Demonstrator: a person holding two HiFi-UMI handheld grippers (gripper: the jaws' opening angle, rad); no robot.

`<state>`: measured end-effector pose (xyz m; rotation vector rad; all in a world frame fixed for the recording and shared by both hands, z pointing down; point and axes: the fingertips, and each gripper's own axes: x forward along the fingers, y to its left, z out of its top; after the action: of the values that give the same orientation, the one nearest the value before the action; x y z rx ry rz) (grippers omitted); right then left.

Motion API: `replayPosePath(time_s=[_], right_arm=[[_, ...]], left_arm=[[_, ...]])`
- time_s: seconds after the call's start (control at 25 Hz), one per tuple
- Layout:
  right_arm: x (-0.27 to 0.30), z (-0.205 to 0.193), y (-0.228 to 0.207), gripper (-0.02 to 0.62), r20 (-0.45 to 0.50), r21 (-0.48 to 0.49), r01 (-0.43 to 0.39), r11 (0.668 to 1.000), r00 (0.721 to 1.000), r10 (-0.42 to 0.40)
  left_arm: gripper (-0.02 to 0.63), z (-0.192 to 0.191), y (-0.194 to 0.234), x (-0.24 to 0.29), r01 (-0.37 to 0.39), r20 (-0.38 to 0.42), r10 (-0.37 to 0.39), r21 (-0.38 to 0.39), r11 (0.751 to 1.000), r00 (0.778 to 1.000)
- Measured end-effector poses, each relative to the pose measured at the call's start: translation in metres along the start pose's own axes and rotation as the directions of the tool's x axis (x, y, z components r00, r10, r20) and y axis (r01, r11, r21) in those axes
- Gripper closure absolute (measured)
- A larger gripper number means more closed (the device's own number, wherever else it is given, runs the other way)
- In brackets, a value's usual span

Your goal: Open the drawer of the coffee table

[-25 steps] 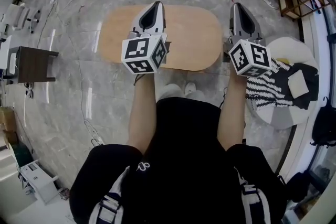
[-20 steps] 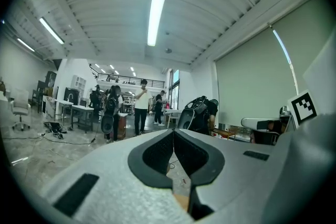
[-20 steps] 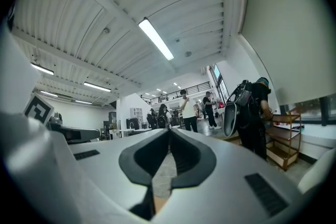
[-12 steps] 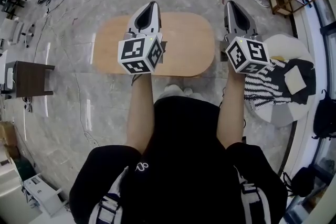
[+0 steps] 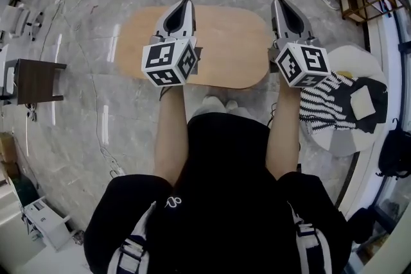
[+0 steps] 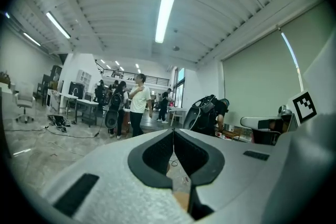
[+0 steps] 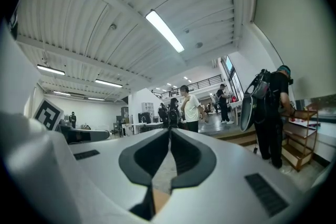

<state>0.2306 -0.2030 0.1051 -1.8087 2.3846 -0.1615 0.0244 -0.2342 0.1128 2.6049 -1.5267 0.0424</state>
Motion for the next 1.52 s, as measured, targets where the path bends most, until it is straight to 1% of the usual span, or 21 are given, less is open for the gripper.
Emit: replayPosePath(time_s=[0.12,0.28,0.52,0.6,0.72,0.92,1.12,1.36,1.52], right_arm=[[0.011,-0.015,0.003,0.580,-0.035,0.016,-0.004,1.000,0.999,0.004],[0.021,-0.038,0.006,0.578,-0.087,0.045,0.014,0.999,0.996,-0.010],[0.036,-0.081,0.011,0.580,-0.162,0.084,0.040,0.996,0.986,-0.026],[0.038,-0.097,0.011,0.580,-0.188,0.096,0.050,0.994,0.982,-0.031],[0.037,-0.122,0.011,0.578,-0.233,0.112,0.064,0.992,0.972,-0.037],[0.039,-0.152,0.012,0.578,-0.277,0.130,0.086,0.988,0.960,-0.048],[0.035,-0.178,0.014,0.580,-0.316,0.138,0.094,0.986,0.948,-0.046],[0.020,-0.220,0.011,0.578,-0.387,0.142,0.105,0.984,0.921,-0.043],[0.005,-0.252,0.012,0.578,-0.441,0.151,0.106,0.983,0.897,-0.029]], left_arm=[[0.595,-0.011,0.017,0.002,-0.014,-0.028,0.013,-0.022,1.000,1.000],[0.595,-0.030,0.035,0.008,-0.017,-0.083,0.014,-0.036,0.999,0.996],[0.595,-0.070,0.060,0.016,-0.023,-0.175,0.012,-0.057,0.998,0.984],[0.595,-0.086,0.066,0.017,-0.018,-0.203,0.001,-0.080,0.997,0.979],[0.595,-0.108,0.066,0.014,0.018,-0.226,-0.049,-0.140,0.990,0.973],[0.595,-0.142,0.075,0.011,0.041,-0.287,-0.083,-0.150,0.988,0.954],[0.595,-0.174,0.087,0.001,0.031,-0.348,-0.083,-0.155,0.988,0.934],[0.595,-0.226,0.098,-0.017,0.005,-0.442,-0.074,-0.155,0.988,0.894],[0.595,-0.259,0.111,-0.033,-0.031,-0.496,-0.051,-0.155,0.987,0.867]])
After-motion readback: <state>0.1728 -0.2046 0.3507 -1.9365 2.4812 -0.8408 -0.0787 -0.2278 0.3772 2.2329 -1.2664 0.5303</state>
